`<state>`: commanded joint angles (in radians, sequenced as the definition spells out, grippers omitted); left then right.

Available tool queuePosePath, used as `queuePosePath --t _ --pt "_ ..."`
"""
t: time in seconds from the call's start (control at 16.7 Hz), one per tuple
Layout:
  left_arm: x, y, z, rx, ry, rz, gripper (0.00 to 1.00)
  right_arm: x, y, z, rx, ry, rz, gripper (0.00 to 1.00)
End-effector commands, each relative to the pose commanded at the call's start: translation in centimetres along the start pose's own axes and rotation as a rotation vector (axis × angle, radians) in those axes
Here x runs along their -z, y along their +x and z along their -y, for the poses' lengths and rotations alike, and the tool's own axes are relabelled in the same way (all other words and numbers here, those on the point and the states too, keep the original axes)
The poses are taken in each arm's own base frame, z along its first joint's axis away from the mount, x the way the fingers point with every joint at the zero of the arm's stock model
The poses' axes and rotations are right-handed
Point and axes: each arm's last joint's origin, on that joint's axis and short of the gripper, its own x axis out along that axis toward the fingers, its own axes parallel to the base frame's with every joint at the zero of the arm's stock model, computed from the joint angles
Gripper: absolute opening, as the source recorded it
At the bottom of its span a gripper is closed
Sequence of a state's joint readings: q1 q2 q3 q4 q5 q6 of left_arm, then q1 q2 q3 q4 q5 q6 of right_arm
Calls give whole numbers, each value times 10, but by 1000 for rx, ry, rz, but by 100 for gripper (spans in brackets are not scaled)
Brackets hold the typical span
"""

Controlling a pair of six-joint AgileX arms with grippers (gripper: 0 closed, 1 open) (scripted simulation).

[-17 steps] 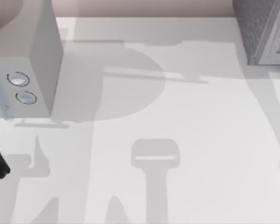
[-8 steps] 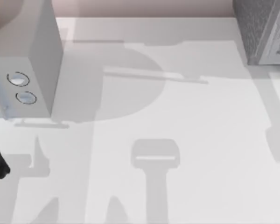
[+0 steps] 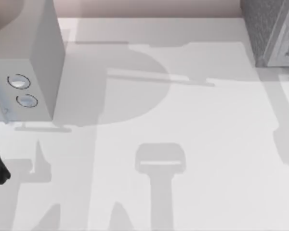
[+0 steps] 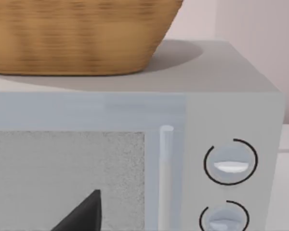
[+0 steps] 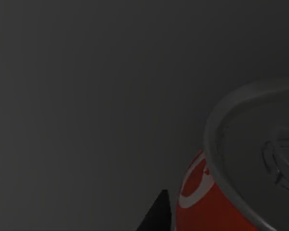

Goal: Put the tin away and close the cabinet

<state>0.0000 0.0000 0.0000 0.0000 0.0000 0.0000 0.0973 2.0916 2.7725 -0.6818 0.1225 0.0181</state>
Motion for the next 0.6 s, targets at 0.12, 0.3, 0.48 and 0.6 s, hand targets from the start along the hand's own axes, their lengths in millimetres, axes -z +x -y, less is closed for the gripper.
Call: queuePosePath --t 0.12,0.3,0.48,0.6 --pt "0 0 0 0 0 0 100 0 0 0 0 0 0 23" --pt "0 0 0 0 0 0 100 0 0 0 0 0 0 45" --pt "0 0 0 0 0 0 100 0 0 0 0 0 0 68" --pt "0 0 0 0 0 0 100 0 0 0 0 0 0 83"
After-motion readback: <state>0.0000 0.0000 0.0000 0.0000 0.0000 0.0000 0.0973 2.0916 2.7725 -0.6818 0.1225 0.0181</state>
